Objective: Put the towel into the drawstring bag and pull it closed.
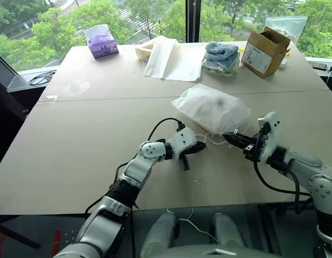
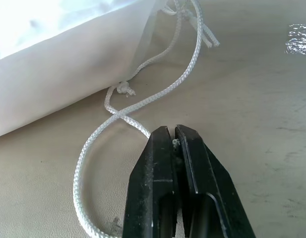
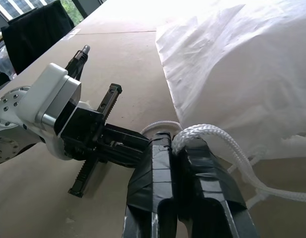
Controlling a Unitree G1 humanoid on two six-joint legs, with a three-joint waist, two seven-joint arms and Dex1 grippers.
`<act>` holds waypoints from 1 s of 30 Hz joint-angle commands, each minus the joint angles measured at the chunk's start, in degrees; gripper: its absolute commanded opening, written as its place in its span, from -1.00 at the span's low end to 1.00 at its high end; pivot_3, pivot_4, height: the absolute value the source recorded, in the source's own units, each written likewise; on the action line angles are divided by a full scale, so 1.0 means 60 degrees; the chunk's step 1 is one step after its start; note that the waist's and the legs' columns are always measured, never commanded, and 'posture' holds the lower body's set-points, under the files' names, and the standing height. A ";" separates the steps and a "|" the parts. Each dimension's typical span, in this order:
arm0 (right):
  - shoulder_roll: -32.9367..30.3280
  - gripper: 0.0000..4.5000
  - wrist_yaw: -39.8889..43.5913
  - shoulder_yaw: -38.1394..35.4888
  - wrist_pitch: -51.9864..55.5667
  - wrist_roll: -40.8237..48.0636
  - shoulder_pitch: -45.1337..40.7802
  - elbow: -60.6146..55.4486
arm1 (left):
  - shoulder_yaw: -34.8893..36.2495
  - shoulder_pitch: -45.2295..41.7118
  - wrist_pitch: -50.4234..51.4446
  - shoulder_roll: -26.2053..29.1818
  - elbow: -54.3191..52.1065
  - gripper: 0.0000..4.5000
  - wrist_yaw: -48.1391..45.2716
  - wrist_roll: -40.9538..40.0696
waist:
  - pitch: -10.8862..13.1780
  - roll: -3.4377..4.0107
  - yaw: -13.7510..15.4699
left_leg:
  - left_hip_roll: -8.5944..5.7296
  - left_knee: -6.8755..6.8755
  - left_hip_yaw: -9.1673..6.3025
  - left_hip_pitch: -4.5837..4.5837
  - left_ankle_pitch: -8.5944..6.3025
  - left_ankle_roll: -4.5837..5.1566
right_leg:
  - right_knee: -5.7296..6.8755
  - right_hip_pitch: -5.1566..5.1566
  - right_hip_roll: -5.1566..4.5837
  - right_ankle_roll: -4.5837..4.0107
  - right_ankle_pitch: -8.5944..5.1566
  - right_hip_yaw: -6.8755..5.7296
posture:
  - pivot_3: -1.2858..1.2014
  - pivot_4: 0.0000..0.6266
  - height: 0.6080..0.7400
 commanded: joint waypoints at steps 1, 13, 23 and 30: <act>0.0052 -1.00 -0.0217 -0.0160 -0.0357 -0.0277 -0.0109 0.0093 | 0.0992 0.0472 -0.0586 0.0102 -0.0231 -0.99 0.0712 -0.0255 | 0.0001 -0.0001 -0.0031 | 0.0002 0.0000 0.0001 0.0000 0.0001 -0.0002 | 0.0002 -0.0003 0.0001 -0.0001 0.0000 0.0003 | 0.03 -0.52 1.00; 0.0689 -1.00 -0.3621 -0.2113 -0.3194 -0.3630 -0.1261 0.4233 | 0.5129 0.1549 -0.2594 0.0853 -0.0738 -0.99 0.6479 0.1214 | 0.0008 -0.0009 0.0052 | -0.0001 -0.0018 0.0014 -0.0041 0.0004 -0.0008 | -0.0008 -0.0054 -0.0008 -0.0002 0.0001 0.0009 | 0.03 -0.52 1.00; -0.0105 -1.00 -0.4050 -0.1944 -0.4749 -0.5355 -0.1326 0.5251 | 0.5820 0.0485 -0.2199 0.1778 0.0716 -0.99 0.8178 0.1711 | 0.0008 -0.0009 -0.0002 | -0.0002 -0.0015 0.0023 -0.0042 0.0004 -0.0008 | -0.0003 -0.0053 -0.0005 -0.0002 0.0001 0.0013 | 0.03 -0.52 1.00; -0.0119 -1.00 -0.5272 -0.2619 -0.5222 -0.6108 -0.1386 0.5591 | 0.6206 0.0188 -0.1793 0.2325 0.1233 -0.99 0.9394 0.2175 | 0.0008 -0.0008 -0.0179 | -0.0002 -0.0019 0.0025 -0.0042 0.0004 -0.0008 | -0.0006 -0.0054 -0.0008 -0.0002 0.0001 0.0016 | 0.03 -0.52 1.00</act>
